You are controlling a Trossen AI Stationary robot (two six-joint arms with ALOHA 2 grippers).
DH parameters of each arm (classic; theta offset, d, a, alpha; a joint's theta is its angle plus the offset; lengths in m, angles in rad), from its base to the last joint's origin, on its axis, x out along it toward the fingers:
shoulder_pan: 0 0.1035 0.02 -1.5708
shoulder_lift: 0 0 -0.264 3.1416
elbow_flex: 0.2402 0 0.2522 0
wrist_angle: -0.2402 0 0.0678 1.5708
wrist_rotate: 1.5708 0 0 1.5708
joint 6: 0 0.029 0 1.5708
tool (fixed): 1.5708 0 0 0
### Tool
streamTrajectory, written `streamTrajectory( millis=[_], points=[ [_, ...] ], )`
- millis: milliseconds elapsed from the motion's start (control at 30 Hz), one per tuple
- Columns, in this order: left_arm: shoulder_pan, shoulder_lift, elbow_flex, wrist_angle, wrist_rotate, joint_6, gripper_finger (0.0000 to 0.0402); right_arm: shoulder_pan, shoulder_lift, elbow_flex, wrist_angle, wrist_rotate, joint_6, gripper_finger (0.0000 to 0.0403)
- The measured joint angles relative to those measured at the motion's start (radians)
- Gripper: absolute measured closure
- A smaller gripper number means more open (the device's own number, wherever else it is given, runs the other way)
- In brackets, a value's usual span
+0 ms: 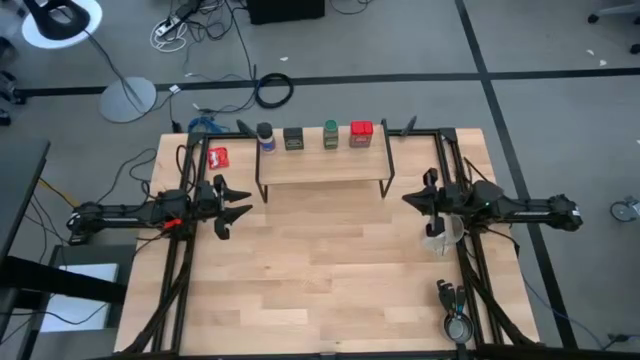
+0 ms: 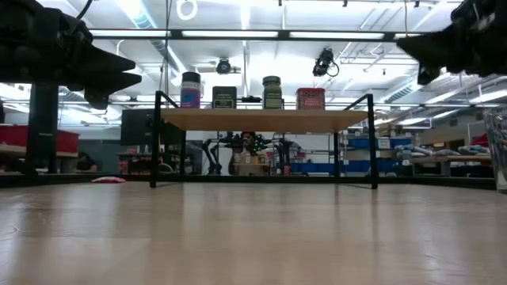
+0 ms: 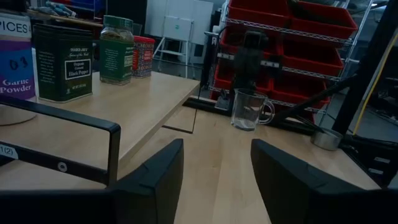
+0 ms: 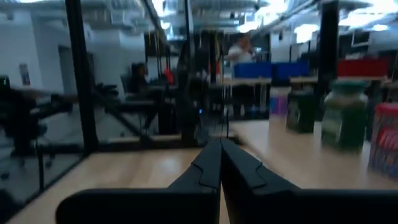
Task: Shelf spices
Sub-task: Remove the red seasoning can from the shelf
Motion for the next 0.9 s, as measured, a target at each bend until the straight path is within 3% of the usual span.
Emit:
streamTrajectory(
  millis=[333,533,767,900],
  points=[
    [0.000,0.000,0.000,0.000,0.000,0.000,0.0210,0.000,0.073,0.207,0.028,0.036,0.027,0.0396],
    [0.000,0.000,0.000,0.000,0.000,0.000,0.0210,0.000,0.279,0.431,-0.015,0.166,0.027,0.0396],
    [0.000,0.000,0.000,0.000,0.000,0.000,0.0210,0.000,0.508,0.731,-0.029,0.174,-0.079,0.0396],
    [0.000,0.000,0.000,0.000,0.000,0.000,0.0210,-0.003,0.609,0.870,-0.028,0.176,-0.062,0.0396]
  ],
)
